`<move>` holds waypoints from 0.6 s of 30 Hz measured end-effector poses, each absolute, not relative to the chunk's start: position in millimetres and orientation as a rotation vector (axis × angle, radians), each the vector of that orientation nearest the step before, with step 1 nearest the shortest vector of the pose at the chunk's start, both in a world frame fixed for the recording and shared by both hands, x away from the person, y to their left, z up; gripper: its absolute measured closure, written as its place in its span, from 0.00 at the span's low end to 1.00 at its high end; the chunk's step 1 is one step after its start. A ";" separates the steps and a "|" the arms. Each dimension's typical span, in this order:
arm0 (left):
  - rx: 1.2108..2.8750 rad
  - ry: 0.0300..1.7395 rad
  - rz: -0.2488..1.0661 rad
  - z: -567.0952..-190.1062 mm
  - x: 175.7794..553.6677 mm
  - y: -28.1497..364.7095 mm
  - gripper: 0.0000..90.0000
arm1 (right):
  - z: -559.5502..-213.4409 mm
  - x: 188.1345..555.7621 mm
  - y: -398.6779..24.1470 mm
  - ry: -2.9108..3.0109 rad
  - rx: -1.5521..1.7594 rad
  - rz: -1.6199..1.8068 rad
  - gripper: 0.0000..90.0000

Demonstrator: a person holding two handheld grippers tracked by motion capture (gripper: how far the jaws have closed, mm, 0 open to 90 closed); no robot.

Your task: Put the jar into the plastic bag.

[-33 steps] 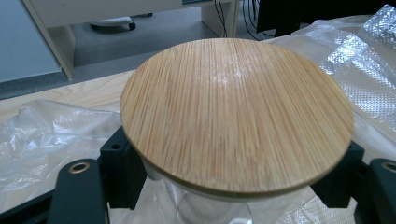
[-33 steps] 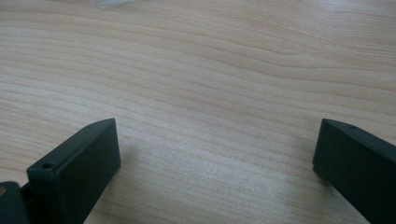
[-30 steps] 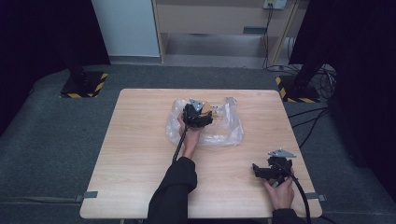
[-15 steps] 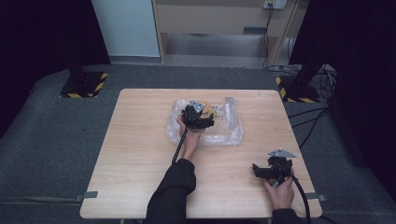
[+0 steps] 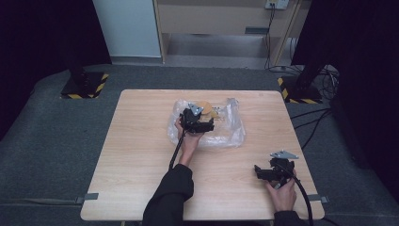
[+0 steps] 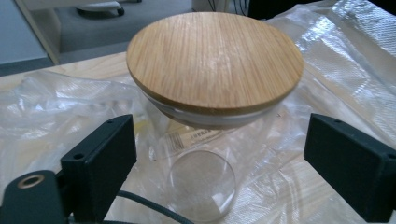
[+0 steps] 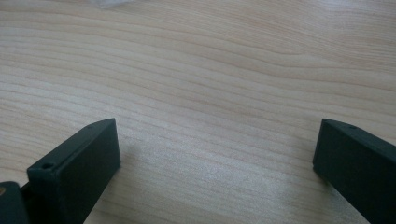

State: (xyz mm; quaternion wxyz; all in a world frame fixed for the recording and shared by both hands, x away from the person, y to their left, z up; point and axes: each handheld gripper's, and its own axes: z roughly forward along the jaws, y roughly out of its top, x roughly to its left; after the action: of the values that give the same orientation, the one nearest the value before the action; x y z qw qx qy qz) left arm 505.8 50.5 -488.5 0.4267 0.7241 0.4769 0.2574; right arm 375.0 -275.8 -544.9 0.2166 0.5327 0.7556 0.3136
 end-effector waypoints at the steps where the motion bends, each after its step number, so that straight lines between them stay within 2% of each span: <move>1: 1.812 1.191 0.640 -488.4 504.2 50.5 0.09 | -544.9 375.0 -275.8 2.093 1.476 0.869 0.01; 18: 1.788 1.168 0.616 -487.9 475.1 70.5 0.06 | -544.9 375.0 -275.8 2.093 1.476 0.869 0.01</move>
State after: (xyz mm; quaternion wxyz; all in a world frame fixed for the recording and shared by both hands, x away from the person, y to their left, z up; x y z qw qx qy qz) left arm 475.1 70.5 -487.9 0.4433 0.7210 0.4711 0.2483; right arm 375.0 -275.8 -544.9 0.2167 0.5327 0.7556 0.3136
